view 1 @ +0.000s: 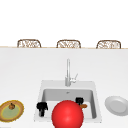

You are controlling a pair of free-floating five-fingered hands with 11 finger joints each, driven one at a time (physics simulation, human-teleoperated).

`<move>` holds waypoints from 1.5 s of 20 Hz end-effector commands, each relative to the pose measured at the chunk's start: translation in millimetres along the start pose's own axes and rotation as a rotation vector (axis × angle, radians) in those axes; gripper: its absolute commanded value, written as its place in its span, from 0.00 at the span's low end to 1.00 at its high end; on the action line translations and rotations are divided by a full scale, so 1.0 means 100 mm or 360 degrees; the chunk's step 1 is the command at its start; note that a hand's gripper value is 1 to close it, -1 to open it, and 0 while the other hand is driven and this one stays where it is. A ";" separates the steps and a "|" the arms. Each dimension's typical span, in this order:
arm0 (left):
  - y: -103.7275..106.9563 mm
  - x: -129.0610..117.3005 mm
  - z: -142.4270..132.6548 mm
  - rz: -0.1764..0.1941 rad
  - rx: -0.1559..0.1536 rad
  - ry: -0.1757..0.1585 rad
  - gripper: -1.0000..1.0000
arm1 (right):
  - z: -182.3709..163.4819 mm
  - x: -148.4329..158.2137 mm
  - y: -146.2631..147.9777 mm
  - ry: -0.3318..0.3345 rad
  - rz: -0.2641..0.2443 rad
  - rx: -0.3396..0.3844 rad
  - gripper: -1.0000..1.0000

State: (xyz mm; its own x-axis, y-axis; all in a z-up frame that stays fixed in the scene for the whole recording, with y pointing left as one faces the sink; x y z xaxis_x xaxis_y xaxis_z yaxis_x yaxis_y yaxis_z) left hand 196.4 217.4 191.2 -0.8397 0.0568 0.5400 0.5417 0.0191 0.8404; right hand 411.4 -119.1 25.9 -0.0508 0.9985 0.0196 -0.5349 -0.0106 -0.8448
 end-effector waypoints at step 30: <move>0.00 0.00 0.00 0.0000 0.0000 0.0000 0.50 | 1.37 -1.34 -1.48 -0.0026 -0.0036 0.0052 1.00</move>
State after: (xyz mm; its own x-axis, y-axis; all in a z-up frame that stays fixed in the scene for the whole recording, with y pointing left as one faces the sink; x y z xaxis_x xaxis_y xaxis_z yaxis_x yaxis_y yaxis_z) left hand 196.4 217.4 191.2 -0.8397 0.0568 0.5400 0.5417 0.0191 0.8404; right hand 388.7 -241.2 210.2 -0.0536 0.9976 0.0447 -0.5378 0.0089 -0.8430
